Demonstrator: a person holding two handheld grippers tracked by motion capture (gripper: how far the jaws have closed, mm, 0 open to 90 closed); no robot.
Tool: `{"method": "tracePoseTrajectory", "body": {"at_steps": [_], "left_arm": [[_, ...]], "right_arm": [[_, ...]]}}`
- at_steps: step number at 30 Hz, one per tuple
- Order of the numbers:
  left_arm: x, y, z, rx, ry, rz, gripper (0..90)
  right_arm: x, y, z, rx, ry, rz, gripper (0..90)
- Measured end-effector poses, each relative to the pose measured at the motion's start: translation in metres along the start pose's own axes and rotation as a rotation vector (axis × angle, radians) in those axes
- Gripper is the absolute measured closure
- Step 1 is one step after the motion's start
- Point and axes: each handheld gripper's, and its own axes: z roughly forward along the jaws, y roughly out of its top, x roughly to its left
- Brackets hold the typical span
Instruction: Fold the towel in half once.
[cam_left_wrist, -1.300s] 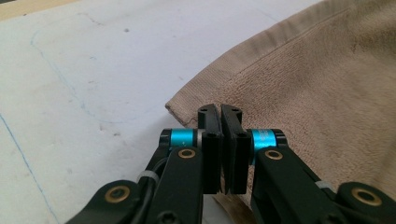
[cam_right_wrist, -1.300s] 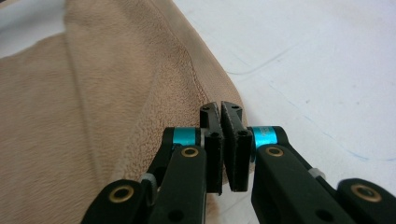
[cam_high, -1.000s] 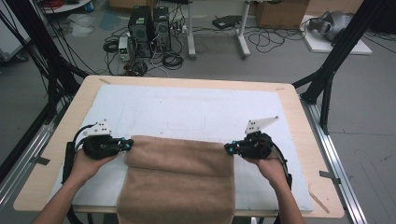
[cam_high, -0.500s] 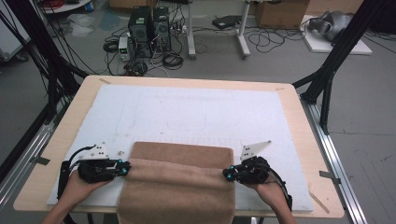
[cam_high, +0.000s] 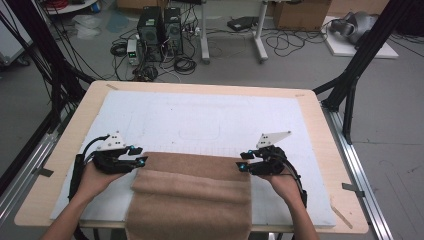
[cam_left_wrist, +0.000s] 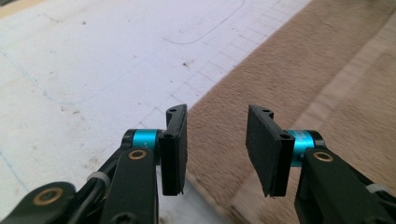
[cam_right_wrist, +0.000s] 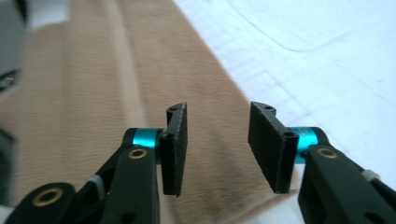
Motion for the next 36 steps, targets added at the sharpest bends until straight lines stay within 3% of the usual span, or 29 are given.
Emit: {"method": "tracePoseTrajectory", "body": {"at_steps": [5, 8, 13, 18, 23, 26, 30, 32, 34, 36], "left_arm": [[0.017, -0.006, 0.018, 0.027, -0.028, -0.084, 55.4], [0.020, -0.010, 0.027, 0.050, -0.026, -0.095, 54.0], [0.018, -0.013, 0.036, 0.069, -0.024, -0.077, 53.5], [0.019, -0.013, 0.032, 0.056, -0.025, -0.088, 53.3], [0.023, -0.016, 0.039, 0.078, -0.018, -0.114, 49.6], [0.022, -0.016, 0.039, 0.078, -0.013, -0.103, 49.6], [0.020, -0.015, 0.039, 0.085, -0.011, -0.100, 53.0], [0.020, -0.015, 0.039, 0.083, -0.018, -0.103, 58.6], [0.020, -0.016, 0.039, 0.079, -0.052, -0.104, 68.8], [0.021, -0.016, 0.039, 0.077, -0.073, -0.111, 73.4]], "right_arm": [[-0.011, -0.004, 0.009, 0.030, -0.064, 0.033, 49.1], [-0.014, -0.012, 0.015, -0.008, -0.078, 0.034, 47.2], [-0.017, -0.024, 0.019, -0.018, -0.091, 0.066, 45.3], [-0.020, -0.029, 0.022, -0.006, -0.110, 0.076, 42.5], [-0.024, -0.031, 0.027, 0.002, -0.110, 0.089, 43.5], [-0.023, -0.031, 0.027, 0.004, -0.106, 0.079, 49.2], [-0.019, -0.029, 0.029, 0.019, -0.063, 0.045, 68.0], [-0.019, -0.029, 0.029, 0.016, -0.047, 0.038, 73.0], [-0.021, -0.029, 0.029, 0.012, -0.022, 0.051, 77.3], [-0.021, -0.029, 0.029, 0.012, -0.016, 0.046, 80.1]]}}
